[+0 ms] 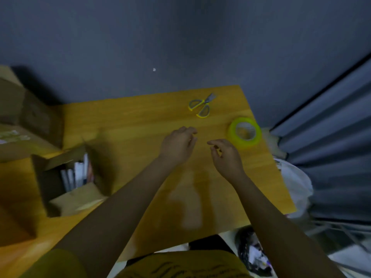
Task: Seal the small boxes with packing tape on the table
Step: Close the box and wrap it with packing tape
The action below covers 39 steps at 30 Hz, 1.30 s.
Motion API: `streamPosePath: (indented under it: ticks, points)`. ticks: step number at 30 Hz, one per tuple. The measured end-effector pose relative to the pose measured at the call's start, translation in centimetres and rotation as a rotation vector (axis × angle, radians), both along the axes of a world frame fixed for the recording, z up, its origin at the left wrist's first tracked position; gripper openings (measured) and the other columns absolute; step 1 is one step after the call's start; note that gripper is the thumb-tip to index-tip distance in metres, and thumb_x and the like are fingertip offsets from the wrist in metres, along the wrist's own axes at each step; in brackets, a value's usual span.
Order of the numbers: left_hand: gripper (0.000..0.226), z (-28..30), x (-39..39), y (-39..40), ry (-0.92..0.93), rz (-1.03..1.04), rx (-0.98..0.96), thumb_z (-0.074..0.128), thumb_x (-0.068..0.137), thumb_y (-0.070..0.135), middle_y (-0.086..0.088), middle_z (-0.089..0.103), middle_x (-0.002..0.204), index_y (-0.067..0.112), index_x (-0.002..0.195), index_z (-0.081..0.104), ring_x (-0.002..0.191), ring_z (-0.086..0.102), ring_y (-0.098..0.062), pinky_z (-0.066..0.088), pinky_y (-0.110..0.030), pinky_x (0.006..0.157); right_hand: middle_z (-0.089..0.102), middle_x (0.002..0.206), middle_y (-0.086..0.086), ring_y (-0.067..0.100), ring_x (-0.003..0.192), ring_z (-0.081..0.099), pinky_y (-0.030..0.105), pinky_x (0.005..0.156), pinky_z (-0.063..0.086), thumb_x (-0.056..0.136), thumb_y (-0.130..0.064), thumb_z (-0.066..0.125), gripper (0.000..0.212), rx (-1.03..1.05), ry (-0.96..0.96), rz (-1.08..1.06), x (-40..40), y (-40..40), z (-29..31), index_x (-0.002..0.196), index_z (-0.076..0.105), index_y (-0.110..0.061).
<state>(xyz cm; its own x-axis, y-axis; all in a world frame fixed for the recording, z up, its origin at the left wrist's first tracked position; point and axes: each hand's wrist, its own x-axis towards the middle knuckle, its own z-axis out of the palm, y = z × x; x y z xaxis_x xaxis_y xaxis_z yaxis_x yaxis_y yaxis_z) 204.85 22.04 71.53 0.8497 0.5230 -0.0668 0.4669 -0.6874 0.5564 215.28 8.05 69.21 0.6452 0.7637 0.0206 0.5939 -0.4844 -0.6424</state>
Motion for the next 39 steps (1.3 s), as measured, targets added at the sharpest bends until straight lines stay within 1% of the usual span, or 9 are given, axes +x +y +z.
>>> streamPosePath:
  ticks: [5, 7, 10, 12, 15, 19, 22, 30, 39]
  points:
    - [0.031, -3.1, 8.3, -4.2, 0.226, 0.000, -0.008, 0.047, 0.098, 0.029, -0.004, 0.057, 0.125, 0.021, 0.127, 0.053, 0.118, 0.052, -0.027, 0.045, -0.039, 0.092, 0.065, 0.114, 0.012, 0.028, 0.102, 0.060, 0.028, 0.079, 0.042, 0.095, -0.006, 0.053, 0.025, -0.101, 0.001, 0.040, 9.2, -4.1, -1.5, 0.116, 0.067, -0.007]
    - [0.033, -4.1, 10.6, -5.2, 0.317, 0.003, -0.008, 0.045, 0.099, 0.027, -0.005, 0.054, 0.129, 0.019, 0.130, 0.051, 0.121, 0.049, -0.029, 0.043, -0.040, 0.093, 0.065, 0.114, 0.016, 0.033, 0.099, 0.061, 0.033, 0.078, 0.047, 0.093, -0.004, 0.054, 0.027, -0.149, -0.029, 0.038, 12.2, -4.9, -2.3, 0.117, 0.066, -0.005]
    - [0.040, -5.4, 13.4, -5.9, 0.414, -0.013, -0.012, 0.043, 0.096, 0.014, -0.009, 0.049, 0.135, 0.017, 0.136, 0.047, 0.125, 0.045, -0.031, 0.041, -0.041, 0.095, 0.066, 0.113, 0.018, 0.040, 0.103, 0.061, 0.047, 0.079, 0.053, 0.087, 0.001, 0.056, 0.030, -0.241, -0.079, 0.101, 15.2, -5.0, -3.9, 0.115, 0.067, -0.003]
    - [0.049, -6.2, 15.1, -5.8, 0.471, -0.016, -0.034, 0.043, 0.092, 0.007, -0.009, 0.046, 0.140, 0.017, 0.140, 0.042, 0.129, 0.041, -0.031, 0.040, -0.041, 0.099, 0.064, 0.120, 0.016, 0.039, 0.110, 0.058, 0.048, 0.083, 0.052, 0.086, -0.002, 0.057, 0.034, -0.301, -0.114, 0.145, 16.4, -4.6, -4.8, 0.119, 0.064, -0.005]
    - [0.052, -7.7, 17.3, -5.5, 0.535, -0.047, -0.050, 0.043, 0.093, 0.006, -0.010, 0.043, 0.142, 0.019, 0.143, 0.039, 0.131, 0.038, -0.032, 0.039, -0.044, 0.101, 0.055, 0.133, 0.009, 0.032, 0.124, 0.048, 0.044, 0.097, 0.039, 0.091, -0.014, 0.054, 0.043, -0.413, -0.112, 0.169, 17.5, -3.9, -6.1, 0.133, 0.053, -0.013]
    - [0.047, -9.8, 18.7, -5.0, 0.605, -0.118, 0.011, 0.046, 0.093, 0.010, -0.011, 0.043, 0.138, 0.020, 0.140, 0.043, 0.129, 0.039, -0.032, 0.040, -0.043, 0.100, 0.050, 0.137, 0.001, 0.021, 0.133, 0.038, 0.038, 0.110, 0.017, 0.096, -0.025, 0.049, 0.047, -0.533, -0.057, 0.195, 17.8, -4.3, -7.8, 0.142, 0.040, -0.020]
    - [0.045, -10.9, 18.4, -4.5, 0.617, -0.119, 0.013, 0.045, 0.092, 0.008, -0.013, 0.042, 0.135, 0.018, 0.136, 0.047, 0.128, 0.038, -0.032, 0.039, -0.044, 0.100, 0.046, 0.143, -0.001, 0.016, 0.138, 0.031, 0.033, 0.113, 0.009, 0.097, -0.025, 0.046, 0.046, -0.547, -0.097, 0.172, 17.3, -4.4, -8.1, 0.143, 0.041, -0.020]
    - [0.037, -12.1, 17.8, -3.4, 0.568, -0.082, 0.012, 0.046, 0.092, 0.008, -0.012, 0.041, 0.130, 0.018, 0.127, 0.050, 0.124, 0.037, -0.033, 0.042, -0.045, 0.095, 0.049, 0.139, 0.000, 0.018, 0.136, 0.034, 0.034, 0.114, 0.009, 0.096, -0.026, 0.046, 0.046, -0.557, -0.066, 0.132, 16.9, -4.0, -8.2, 0.142, 0.042, -0.020]
    - [0.025, -12.1, 17.4, -1.8, 0.536, -0.262, 0.074, 0.048, 0.094, 0.010, -0.008, 0.044, 0.129, 0.016, 0.118, 0.055, 0.120, 0.040, -0.028, 0.043, -0.038, 0.088, 0.045, 0.145, 0.004, 0.021, 0.140, 0.029, 0.036, 0.117, 0.010, 0.099, -0.029, 0.043, 0.049, -0.668, -0.029, 0.155, 16.9, -3.3, -7.3, 0.146, 0.035, -0.020]
